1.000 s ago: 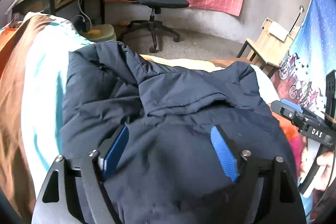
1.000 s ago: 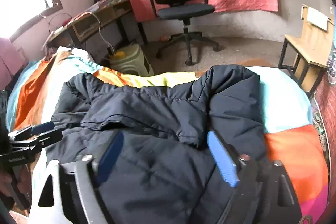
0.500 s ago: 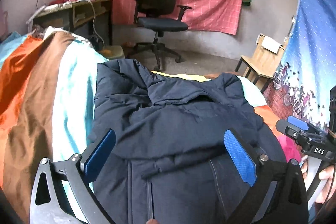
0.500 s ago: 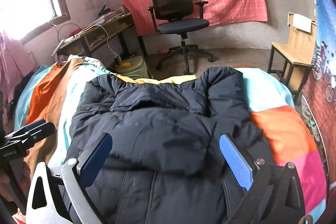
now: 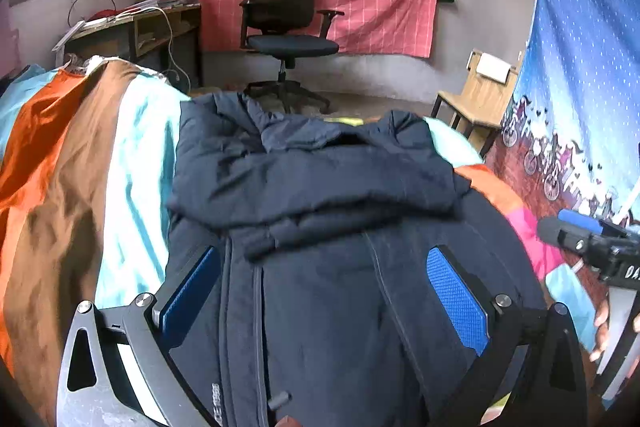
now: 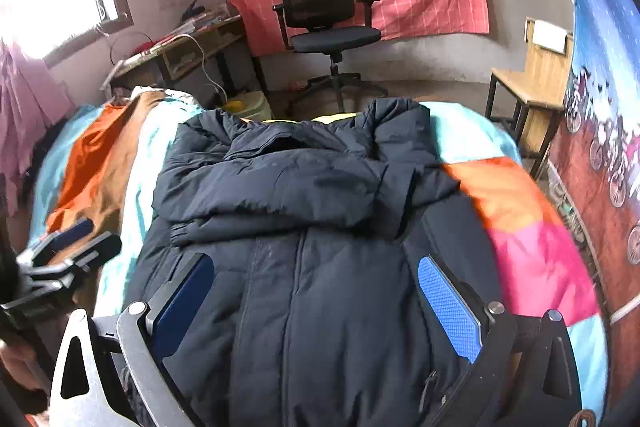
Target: Fold large clothes
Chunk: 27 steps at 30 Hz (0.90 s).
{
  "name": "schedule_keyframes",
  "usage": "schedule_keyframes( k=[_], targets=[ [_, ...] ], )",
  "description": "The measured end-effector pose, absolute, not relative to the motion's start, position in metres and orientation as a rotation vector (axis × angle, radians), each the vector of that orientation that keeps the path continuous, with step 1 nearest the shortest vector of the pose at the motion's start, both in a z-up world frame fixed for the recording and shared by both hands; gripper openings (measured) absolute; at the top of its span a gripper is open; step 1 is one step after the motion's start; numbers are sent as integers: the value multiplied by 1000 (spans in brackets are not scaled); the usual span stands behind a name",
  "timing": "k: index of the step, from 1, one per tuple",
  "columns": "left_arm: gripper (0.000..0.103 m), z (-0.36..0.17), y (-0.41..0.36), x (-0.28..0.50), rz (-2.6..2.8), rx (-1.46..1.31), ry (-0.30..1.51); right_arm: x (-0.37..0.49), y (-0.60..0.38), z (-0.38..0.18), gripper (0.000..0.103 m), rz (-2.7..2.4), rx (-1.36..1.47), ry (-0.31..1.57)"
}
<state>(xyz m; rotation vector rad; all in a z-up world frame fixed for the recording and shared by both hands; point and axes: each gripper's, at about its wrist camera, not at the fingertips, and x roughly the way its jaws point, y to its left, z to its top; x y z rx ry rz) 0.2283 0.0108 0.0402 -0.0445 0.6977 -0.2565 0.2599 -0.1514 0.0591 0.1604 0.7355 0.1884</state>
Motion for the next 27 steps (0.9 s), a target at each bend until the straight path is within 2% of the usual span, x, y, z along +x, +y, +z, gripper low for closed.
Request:
schedule_keyframes(
  k=[6,27],
  targets=[
    [101,16,0,201,-218,9,666,237,-159,34,103,223,119,701],
    [101,-56,-15,132,-228,138,730,186,-195,-55,103,439,-117,867]
  ],
)
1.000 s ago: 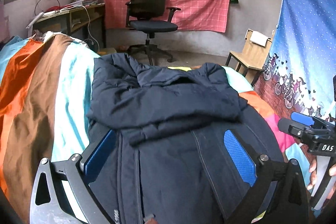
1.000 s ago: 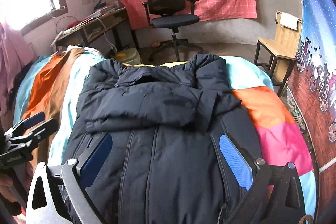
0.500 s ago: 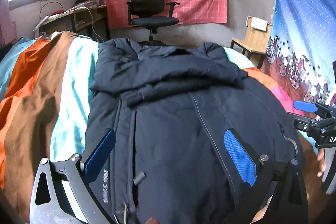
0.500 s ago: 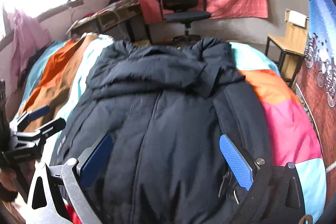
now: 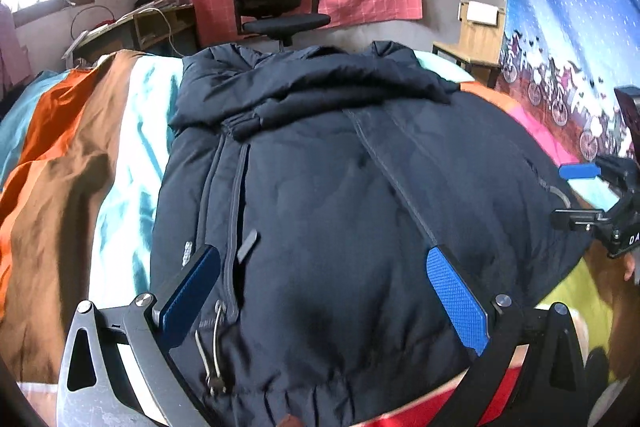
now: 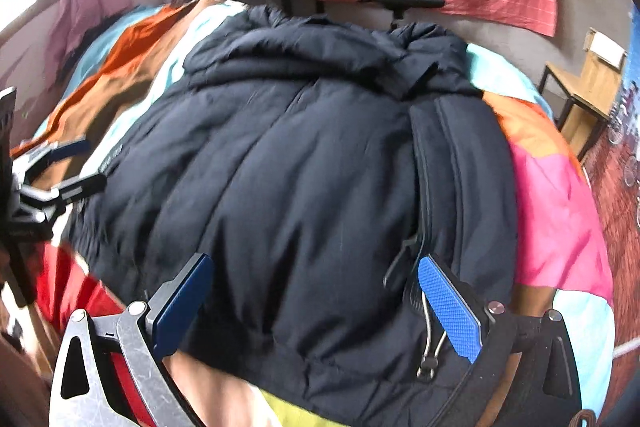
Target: Fold large clothes
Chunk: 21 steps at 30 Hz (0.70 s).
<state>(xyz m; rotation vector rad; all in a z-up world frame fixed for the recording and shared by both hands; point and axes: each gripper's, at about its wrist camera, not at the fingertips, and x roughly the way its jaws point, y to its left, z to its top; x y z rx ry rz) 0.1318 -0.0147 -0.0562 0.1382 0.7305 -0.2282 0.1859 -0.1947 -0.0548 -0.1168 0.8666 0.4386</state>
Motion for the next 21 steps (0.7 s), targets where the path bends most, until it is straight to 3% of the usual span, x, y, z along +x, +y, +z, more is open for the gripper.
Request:
schedule_keyframes(
  k=[21],
  targets=[
    [101,-112,-18,76,-269,372,869,135,-204,-100,103,529,-386,948]
  ],
)
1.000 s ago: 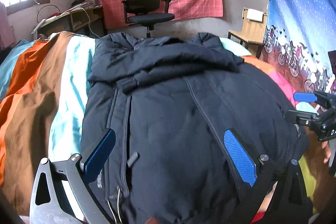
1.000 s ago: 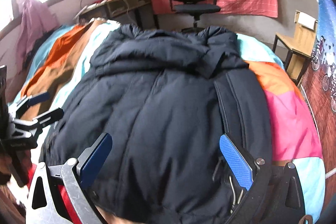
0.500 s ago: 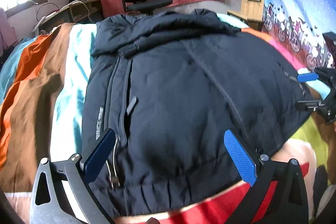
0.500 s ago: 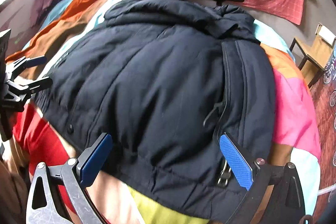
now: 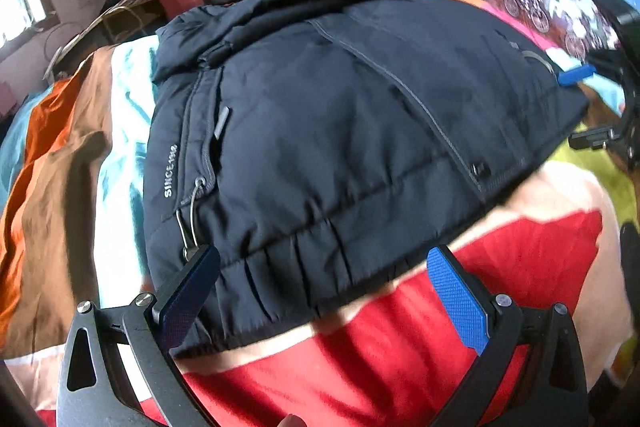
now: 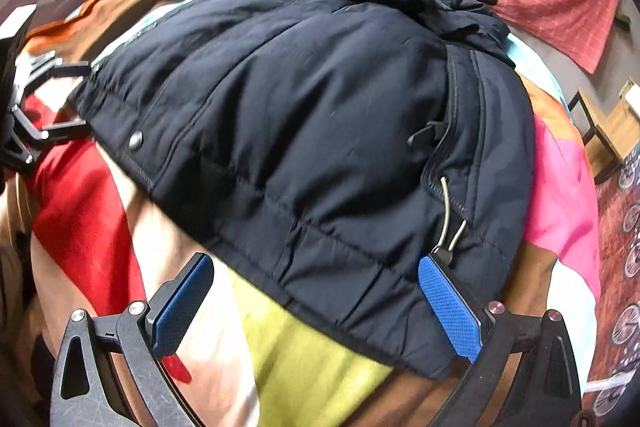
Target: Fold large clothes
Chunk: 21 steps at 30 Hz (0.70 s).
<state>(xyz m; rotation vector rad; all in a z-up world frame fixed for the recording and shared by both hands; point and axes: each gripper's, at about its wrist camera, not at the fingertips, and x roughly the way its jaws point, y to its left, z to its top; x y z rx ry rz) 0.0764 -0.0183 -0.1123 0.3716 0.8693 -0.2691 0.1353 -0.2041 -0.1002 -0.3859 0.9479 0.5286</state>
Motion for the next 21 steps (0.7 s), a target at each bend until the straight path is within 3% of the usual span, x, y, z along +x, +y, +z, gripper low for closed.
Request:
schedule_keyframes(
  k=[21],
  targets=[
    [101,-146,-6,76,-103,547,826,116,-197,-135,103,439,-749,825]
  ],
)
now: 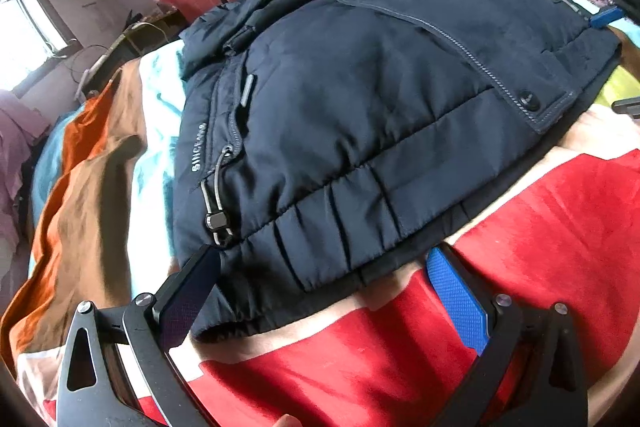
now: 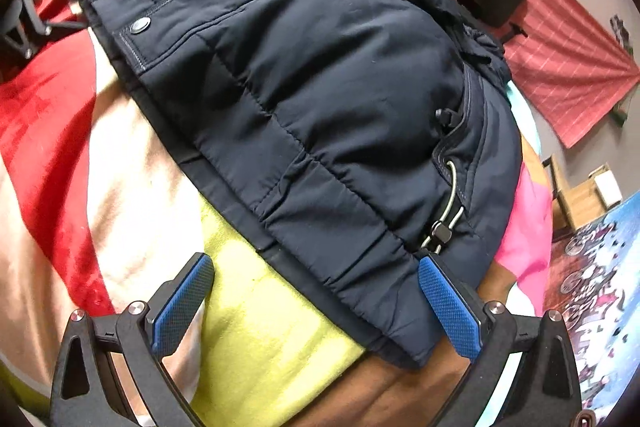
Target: Fold large clothes
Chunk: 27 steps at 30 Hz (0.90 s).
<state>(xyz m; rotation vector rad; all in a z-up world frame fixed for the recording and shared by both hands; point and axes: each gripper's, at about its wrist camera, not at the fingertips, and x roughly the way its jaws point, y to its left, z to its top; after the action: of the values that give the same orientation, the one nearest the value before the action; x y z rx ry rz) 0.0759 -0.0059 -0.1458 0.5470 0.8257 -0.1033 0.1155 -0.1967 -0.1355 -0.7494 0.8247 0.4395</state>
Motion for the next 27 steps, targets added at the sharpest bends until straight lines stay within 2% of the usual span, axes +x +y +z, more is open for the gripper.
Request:
schedule_keyframes(
  k=[7,18,20,22,23,24,25,27],
  targets=[
    [101,-150,-3,73,-13,589,774,104,-182,-139,103,346,-898,656],
    [101,-145,5,77,51,606,727,113,-176,-142,103,272,-919,562],
    [98,-143,5,76,41,620,709,111,-175,-140,101,270,-916,560],
    [88,-141,7,75,10,610,708,107,-175,-141,87,283,-910,571],
    [80,-141,8,76,-3,604,716,106,-175,-141,82,293,-908,578],
    [71,-142,8,77,-13,605,723,105,-174,-142,74,303,-911,579],
    [68,-142,8,77,-25,605,725,104,-173,-142,63,308,-918,575],
    [54,-141,5,76,-47,617,707,100,-171,-143,45,314,-932,563]
  ],
)
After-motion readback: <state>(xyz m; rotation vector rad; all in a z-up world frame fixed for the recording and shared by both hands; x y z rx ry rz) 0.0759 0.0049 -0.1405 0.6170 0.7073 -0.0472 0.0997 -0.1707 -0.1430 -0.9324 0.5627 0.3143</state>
